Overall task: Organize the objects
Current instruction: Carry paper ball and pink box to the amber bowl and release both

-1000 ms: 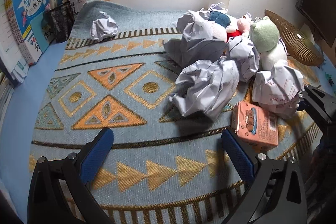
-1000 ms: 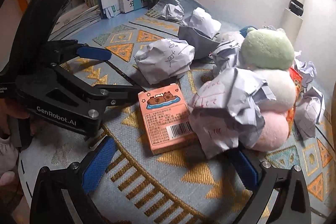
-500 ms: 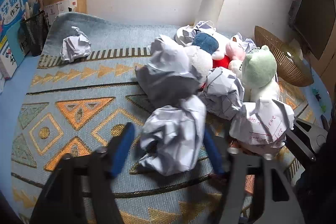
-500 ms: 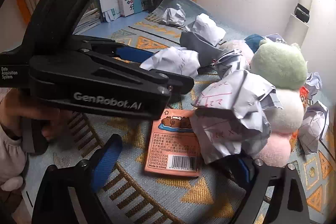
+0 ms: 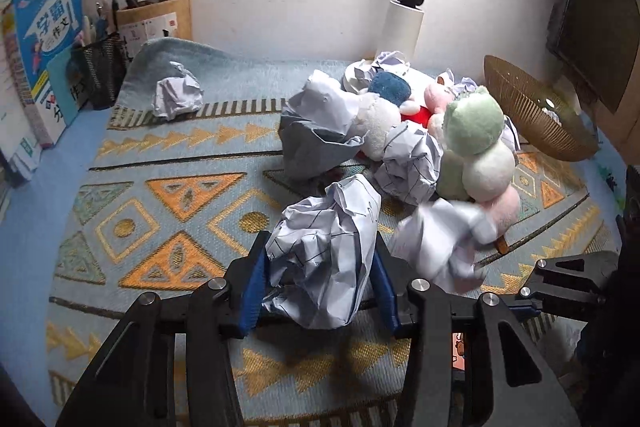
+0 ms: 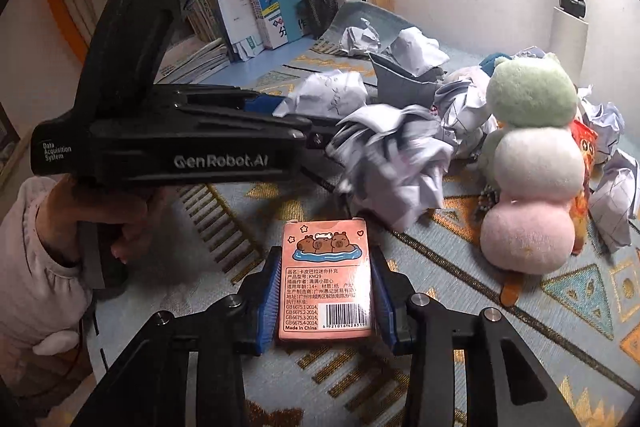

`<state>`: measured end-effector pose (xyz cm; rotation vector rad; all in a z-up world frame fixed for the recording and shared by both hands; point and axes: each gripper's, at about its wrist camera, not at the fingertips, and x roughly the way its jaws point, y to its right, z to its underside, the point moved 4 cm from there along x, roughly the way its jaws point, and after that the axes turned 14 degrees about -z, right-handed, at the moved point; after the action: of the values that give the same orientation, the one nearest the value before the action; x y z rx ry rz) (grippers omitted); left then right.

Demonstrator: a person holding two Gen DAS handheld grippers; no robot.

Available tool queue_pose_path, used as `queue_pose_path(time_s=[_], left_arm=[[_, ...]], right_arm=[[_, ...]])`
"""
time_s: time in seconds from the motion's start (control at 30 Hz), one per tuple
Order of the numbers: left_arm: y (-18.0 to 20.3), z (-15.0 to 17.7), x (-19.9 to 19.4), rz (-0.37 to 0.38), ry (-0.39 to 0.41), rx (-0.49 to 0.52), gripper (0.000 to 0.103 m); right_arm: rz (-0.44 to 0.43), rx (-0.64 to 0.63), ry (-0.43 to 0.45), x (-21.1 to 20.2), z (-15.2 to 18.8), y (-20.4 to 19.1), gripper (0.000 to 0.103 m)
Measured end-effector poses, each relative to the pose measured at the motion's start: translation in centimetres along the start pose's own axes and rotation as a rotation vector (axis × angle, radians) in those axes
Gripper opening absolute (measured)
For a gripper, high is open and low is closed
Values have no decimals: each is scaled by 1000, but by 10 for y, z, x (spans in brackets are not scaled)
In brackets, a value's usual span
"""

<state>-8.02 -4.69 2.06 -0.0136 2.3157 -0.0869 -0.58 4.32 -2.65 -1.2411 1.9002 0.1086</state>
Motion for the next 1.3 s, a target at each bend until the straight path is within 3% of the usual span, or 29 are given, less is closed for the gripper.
queue_pose_path(time_s=[0.27, 0.43, 0.63, 0.93, 1.07, 1.2, 1.23, 1.27, 1.3], left_arm=[[-24, -2, -38, -47, 81, -58, 44], [-10, -18, -57, -10, 118, -61, 44], [59, -65, -66, 64, 168, -8, 44], [196, -153, -66, 181, 283, 103, 44], [249, -165, -46, 219, 278, 172, 44], [294, -161, -16, 245, 247, 235, 45], [303, -158, -7, 236, 235, 250, 51], [312, -154, 2, 222, 219, 267, 53], [319, -151, 12, 212, 196, 285, 63]], right_arm=[[-148, 141, 76, -27, 26, -6, 40], [-180, 209, 167, -67, 28, 9, 40], [-54, 233, 271, -130, 2, 60, 40], [205, 298, 439, -269, -39, 158, 40], [317, 343, 459, -305, -52, 210, 40], [378, 400, 429, -306, -52, 257, 40], [384, 425, 417, -303, -50, 267, 41], [396, 466, 407, -301, -47, 278, 52], [399, 515, 400, -298, -43, 288, 64]])
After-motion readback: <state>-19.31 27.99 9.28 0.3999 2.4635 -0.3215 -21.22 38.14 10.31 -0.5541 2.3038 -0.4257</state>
